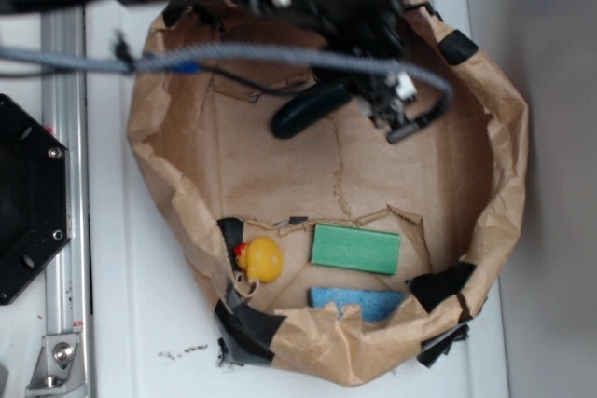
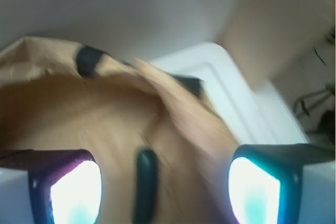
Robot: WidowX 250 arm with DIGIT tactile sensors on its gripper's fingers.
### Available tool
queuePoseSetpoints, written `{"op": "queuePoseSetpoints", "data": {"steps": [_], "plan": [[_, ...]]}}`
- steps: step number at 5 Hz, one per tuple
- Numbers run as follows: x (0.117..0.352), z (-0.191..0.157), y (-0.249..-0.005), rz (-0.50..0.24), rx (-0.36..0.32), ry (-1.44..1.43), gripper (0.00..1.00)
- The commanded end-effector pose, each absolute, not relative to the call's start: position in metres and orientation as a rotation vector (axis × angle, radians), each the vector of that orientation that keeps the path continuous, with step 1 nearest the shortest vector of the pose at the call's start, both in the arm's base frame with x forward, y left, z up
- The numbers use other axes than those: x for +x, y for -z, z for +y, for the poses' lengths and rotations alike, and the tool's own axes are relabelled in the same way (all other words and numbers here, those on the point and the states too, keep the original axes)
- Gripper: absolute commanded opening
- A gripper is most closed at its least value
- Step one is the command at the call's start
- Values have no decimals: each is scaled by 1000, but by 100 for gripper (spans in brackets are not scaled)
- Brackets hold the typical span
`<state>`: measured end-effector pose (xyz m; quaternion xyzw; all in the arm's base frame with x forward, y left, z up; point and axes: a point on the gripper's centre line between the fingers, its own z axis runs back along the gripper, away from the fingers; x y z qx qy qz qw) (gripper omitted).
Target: Grab the plastic pickle.
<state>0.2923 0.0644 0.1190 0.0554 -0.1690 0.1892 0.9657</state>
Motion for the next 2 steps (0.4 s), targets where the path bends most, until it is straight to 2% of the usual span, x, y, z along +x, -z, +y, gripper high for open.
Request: {"op": "queuePoseSetpoints", "data": {"steps": [1,2], "plan": [[252,22,-124,-262,67,-422,100],[248,32,-120,-231,-12,-487,100]]}}
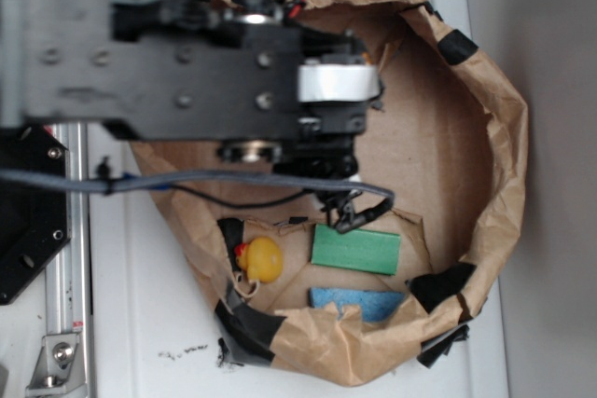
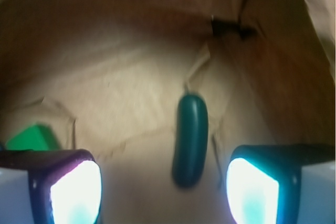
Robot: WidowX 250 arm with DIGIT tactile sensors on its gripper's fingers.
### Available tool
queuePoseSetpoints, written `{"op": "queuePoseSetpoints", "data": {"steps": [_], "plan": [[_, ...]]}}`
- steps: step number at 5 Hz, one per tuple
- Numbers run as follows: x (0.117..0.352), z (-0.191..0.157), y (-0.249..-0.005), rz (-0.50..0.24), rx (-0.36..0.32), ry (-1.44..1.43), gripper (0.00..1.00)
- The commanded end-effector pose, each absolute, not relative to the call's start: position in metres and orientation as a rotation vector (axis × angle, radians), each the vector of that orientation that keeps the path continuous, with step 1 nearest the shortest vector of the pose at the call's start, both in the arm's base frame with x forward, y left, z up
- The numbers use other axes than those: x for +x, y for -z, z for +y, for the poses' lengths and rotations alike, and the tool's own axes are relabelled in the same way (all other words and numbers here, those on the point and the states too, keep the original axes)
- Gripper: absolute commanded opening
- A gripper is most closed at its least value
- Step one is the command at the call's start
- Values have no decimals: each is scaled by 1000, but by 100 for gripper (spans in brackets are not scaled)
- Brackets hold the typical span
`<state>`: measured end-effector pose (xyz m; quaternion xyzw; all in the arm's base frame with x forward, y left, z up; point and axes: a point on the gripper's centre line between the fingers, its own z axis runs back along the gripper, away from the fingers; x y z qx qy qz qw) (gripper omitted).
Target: Grab the plastic pickle.
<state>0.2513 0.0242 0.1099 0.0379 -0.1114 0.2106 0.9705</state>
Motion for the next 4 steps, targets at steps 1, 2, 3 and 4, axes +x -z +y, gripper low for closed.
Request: {"op": "queuePoseSetpoints", "data": {"steps": [1,2,3,4], "plan": [[258,64,-90,-227,-80,-514,100],[271,70,-64,-190,-92,-485,100],[279,66,-52,-173,-79,-485,100],[284,60,-42,-138,-64,-460,100]]}}
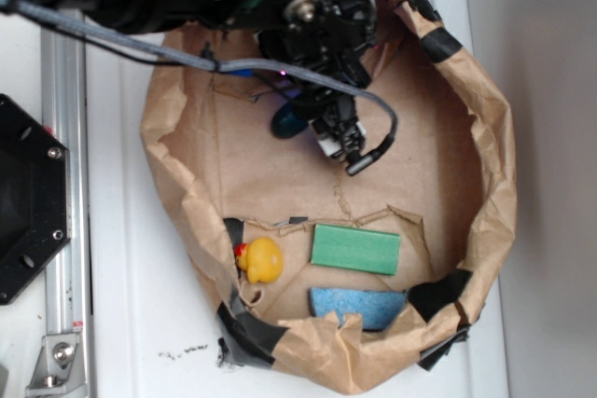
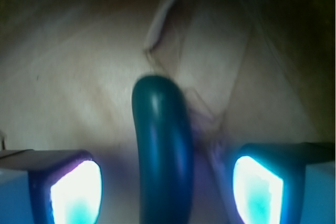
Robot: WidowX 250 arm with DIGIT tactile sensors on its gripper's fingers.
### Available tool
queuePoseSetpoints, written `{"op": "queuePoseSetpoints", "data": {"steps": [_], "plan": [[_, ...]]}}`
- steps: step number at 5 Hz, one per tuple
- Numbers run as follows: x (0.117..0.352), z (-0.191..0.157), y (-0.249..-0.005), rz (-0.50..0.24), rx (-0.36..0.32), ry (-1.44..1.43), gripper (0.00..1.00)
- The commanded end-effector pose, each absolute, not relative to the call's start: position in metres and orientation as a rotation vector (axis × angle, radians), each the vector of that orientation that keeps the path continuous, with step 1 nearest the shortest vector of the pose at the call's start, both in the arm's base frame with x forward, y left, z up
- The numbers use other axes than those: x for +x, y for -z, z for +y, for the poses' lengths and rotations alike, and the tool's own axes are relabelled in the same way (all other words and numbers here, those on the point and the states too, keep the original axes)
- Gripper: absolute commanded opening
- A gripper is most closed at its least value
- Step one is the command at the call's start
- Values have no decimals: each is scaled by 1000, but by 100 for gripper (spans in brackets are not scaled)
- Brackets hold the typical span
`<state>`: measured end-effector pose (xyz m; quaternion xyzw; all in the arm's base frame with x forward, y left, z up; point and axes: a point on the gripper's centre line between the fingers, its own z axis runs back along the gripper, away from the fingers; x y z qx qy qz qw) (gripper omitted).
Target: Grab the plastic pickle.
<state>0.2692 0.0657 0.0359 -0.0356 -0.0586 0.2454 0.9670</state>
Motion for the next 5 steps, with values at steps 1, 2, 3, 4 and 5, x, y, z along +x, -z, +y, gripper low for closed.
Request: {"op": "queuePoseSetpoints", "data": {"steps": [1,2,3,4,5], "plan": [[285,59,-27,-114,-18,-436,100],[286,45,-20,-92,-12,-425,100],[285,45,-19,-99,38,-414,0],[284,45,-21,-111,60,-413,0],[281,46,-30,-148,94,-399,0]]}}
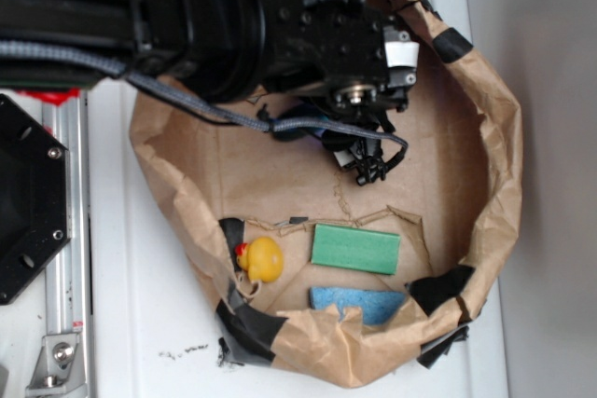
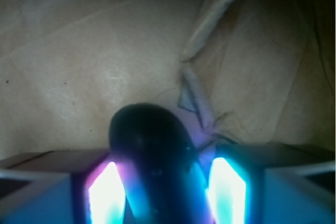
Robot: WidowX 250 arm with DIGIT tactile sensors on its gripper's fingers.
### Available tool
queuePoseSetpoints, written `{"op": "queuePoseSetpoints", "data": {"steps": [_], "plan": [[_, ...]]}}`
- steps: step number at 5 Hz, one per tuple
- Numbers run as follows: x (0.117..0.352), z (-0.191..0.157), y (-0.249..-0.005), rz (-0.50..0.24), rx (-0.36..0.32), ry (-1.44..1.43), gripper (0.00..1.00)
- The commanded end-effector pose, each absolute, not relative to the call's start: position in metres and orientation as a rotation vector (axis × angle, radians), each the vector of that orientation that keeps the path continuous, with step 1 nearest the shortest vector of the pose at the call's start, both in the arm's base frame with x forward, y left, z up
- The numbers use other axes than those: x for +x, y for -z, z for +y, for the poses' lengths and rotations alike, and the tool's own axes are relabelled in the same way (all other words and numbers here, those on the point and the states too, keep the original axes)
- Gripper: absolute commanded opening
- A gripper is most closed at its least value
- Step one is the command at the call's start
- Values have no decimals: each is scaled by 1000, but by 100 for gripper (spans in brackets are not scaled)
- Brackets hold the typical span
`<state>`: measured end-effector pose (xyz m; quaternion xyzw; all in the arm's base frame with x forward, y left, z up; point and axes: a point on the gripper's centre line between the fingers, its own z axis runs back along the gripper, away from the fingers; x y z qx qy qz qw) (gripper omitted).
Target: Grab the plastic pickle.
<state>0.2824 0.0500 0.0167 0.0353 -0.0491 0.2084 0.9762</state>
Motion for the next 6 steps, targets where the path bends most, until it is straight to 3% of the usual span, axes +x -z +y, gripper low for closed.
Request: {"op": "queuePoseSetpoints", "data": {"steps": [1,2,3,4,6], "plan": [[284,47,-62,-189,14,-330,0],[281,45,-112,-154,-79,-199,0],[263,46,-162,-145,-83,-197,0],[255,45,-189,-123,-60,-177,0],[248,45,-180,-112,10,-179,0]]}}
